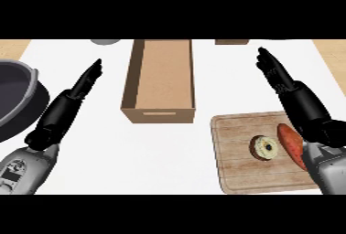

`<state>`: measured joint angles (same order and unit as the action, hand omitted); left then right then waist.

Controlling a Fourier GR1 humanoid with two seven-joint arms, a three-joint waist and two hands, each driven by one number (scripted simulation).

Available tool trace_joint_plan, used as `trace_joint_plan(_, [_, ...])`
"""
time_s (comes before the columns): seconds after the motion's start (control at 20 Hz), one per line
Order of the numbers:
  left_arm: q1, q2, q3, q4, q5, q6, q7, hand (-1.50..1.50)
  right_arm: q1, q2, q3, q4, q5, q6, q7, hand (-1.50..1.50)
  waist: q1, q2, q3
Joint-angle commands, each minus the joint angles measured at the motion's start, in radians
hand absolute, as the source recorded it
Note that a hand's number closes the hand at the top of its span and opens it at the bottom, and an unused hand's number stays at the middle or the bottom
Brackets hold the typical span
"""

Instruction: Pick the sweet potato from the cutting board and place it in the cardboard box

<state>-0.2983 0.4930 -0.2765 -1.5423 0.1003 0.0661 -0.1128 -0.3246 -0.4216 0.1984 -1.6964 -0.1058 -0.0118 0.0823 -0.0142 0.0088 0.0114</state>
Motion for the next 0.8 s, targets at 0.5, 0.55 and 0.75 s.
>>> trace_joint_plan(0.5, [0.169, 0.099, 0.21, 0.224, -0.032, 0.187, 0.156, 0.0, 0.219, -0.301, -0.017, 0.207, -0.026, 0.544, -0.488, -1.5, 0.047, 0.017, 0.001])
trace_joint_plan(0.55, [0.178, 0.08, 0.195, 0.225, -0.05, 0.209, 0.149, 0.0, 0.246, -0.275, -0.051, 0.255, -0.125, 0.587, -0.542, -1.5, 0.036, 0.017, 0.002])
trace_joint_plan(0.75, [0.177, 0.091, 0.204, 0.228, -0.037, 0.189, 0.161, 0.0, 0.236, -0.32, -0.103, 0.419, -0.172, 0.787, -0.777, -1.5, 0.048, 0.014, 0.001])
